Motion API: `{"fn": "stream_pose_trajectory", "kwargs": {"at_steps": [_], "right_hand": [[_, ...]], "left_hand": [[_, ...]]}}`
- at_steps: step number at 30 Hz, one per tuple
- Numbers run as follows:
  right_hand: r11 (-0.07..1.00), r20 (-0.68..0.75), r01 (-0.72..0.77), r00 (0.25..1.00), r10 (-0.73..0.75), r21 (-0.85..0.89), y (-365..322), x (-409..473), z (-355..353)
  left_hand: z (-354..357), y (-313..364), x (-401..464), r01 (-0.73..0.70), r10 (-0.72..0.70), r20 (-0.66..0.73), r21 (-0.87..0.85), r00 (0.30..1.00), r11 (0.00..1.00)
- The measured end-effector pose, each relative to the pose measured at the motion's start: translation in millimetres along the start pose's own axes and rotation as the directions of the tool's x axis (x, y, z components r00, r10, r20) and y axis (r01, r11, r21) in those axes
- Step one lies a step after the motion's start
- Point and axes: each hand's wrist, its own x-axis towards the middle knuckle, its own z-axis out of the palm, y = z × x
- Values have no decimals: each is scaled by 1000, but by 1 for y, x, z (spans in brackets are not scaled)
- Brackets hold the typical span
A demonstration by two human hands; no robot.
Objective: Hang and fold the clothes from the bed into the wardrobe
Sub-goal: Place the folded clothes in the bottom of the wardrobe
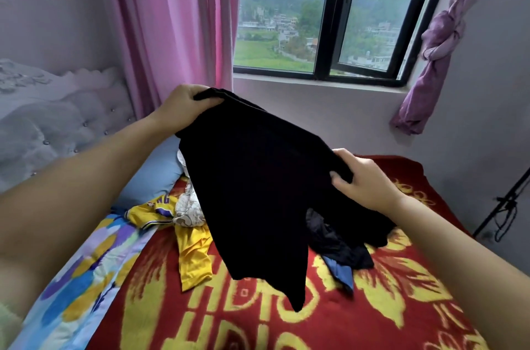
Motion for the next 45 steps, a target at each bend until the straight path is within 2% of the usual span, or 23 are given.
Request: {"fn": "stream_pose_trajectory", "kwargs": {"at_steps": [2, 6, 10, 14, 18, 20, 22, 24, 26, 29, 31, 33, 37, 40, 42, 43, 44, 45], "right_hand": [[994, 10, -39, 999, 40, -99, 13, 3, -1], [948, 75, -294, 949, 305, -124, 34, 3, 3], [880, 193, -462, 859, 474, -108, 46, 5, 12], [825, 336, -564, 773, 538, -23, 56, 6, 16], [819, 294, -573, 790, 538, 42, 66, 17, 18], [827, 264, -563, 795, 545, -12, 78, 25, 25], [822, 252, -562, 785, 566, -93, 94, 31, 39], [805, 253, -570, 765, 593, -164, 108, 38, 57], [785, 223, -588, 753, 619, -193, 118, 49, 73], [778, 96, -602, 776, 623, -180, 126, 76, 79], [794, -27, -584, 808, 588, -170, 126, 98, 71], [821, -145, -552, 833, 534, -144, 123, 118, 58], [862, -272, -497, 847, 457, -99, 118, 133, 36], [858, -212, -501, 856, 471, -117, 126, 111, 43], [845, -123, -515, 856, 501, -141, 136, 83, 60], [839, -73, -520, 854, 515, -161, 141, 66, 72], [834, -25, -519, 851, 524, -187, 146, 48, 85], [825, 29, -523, 841, 541, -213, 152, 23, 105]], "left_hand": [[-10, -8, -2, 114, -103, 106, -99, 989, 989], [-18, -20, 1, 301, -205, 376, -217, 904, 929], [-19, -26, 11, 329, -165, 454, -310, 876, 892], [-31, -46, 17, 401, -189, 547, -298, 815, 866], [-34, -80, 20, 465, -267, 534, -278, 802, 840], [-27, -97, 23, 507, -327, 522, -248, 788, 826], [-11, -114, 25, 538, -415, 484, -145, 770, 830], [11, -131, 29, 541, -487, 359, -59, 796, 839], [34, -143, 37, 512, -495, 176, -63, 851, 857], [53, -143, 57, 404, -412, -65, -109, 909, 908], [49, -131, 75, 321, -347, -177, -162, 921, 933], [37, -114, 88, 227, -274, -232, -210, 933, 951], [20, -81, 75, 68, -131, -204, -289, 970, 955], [30, -83, 33, 30, -49, -76, -231, 996, 973], [49, -99, -7, -35, 36, 29, -55, 999, 998], [62, -109, -31, -115, 107, 71, 117, 992, 986], [76, -121, -54, -229, 200, 127, 298, 972, 927], [93, -136, -86, -339, 270, 220, 397, 937, 853]]}}
